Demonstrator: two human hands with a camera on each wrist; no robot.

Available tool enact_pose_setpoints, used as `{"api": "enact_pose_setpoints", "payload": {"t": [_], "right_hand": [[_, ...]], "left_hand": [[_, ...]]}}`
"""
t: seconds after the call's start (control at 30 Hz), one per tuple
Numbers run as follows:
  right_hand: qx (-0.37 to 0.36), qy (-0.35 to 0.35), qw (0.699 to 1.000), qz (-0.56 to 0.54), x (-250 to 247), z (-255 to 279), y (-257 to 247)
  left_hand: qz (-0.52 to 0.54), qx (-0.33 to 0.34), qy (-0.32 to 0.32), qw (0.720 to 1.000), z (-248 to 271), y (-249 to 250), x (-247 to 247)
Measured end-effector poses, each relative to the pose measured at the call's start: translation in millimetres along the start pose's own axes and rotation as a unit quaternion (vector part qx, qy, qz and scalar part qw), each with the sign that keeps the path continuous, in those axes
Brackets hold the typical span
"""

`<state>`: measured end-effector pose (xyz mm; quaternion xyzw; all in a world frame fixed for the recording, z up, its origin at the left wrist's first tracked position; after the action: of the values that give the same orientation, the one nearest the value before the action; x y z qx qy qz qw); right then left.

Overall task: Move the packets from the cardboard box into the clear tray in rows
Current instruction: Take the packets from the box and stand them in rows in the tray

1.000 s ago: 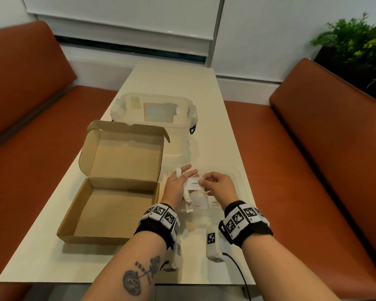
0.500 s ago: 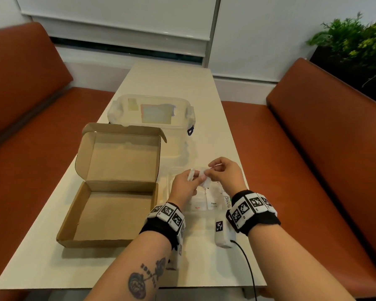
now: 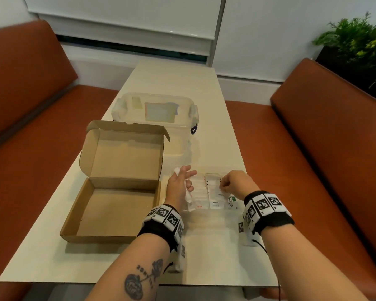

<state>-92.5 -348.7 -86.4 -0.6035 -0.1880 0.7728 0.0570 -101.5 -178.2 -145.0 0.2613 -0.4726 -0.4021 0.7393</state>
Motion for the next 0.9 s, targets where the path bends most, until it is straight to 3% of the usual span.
{"api": "enact_pose_setpoints", "payload": {"t": [0.23, 0.47, 0.73, 0.83, 0.9], "right_hand": [[-0.044, -0.063, 0.995, 0.065, 26.7, 1.1, -9.4], [-0.047, -0.021, 0.998, 0.021, 38.0, 8.9, 0.7], [-0.027, 0.027, 0.999, 0.029, 40.4, 6.1, -4.3], [-0.046, 0.128, 0.988, -0.071, 29.6, 5.1, -19.6], [-0.061, 0.13, 0.967, -0.212, 25.1, 5.0, -36.7]], "left_hand": [[-0.002, -0.002, -0.006, 1.0, -0.6, -1.6, -4.1], [-0.008, -0.005, -0.007, 1.0, -2.2, -3.0, -4.7], [0.0, -0.054, -0.016, 0.998, -2.0, -2.3, -3.5], [-0.014, -0.041, -0.026, 0.999, -0.5, 1.5, -1.4], [-0.017, -0.024, -0.04, 0.999, 3.1, 7.2, 2.9]]}}
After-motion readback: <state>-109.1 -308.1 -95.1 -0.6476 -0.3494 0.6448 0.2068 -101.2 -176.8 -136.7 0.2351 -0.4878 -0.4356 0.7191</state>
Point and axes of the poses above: each hand's wrist, its own z-axis away from the middle knuckle, its own x-axis out of the palm, y = z × x, the point moved 2 cm from there along -z, towards the middle knuckle, and after that the axes turned 8 degrees about -x, right-handed, at the moved point
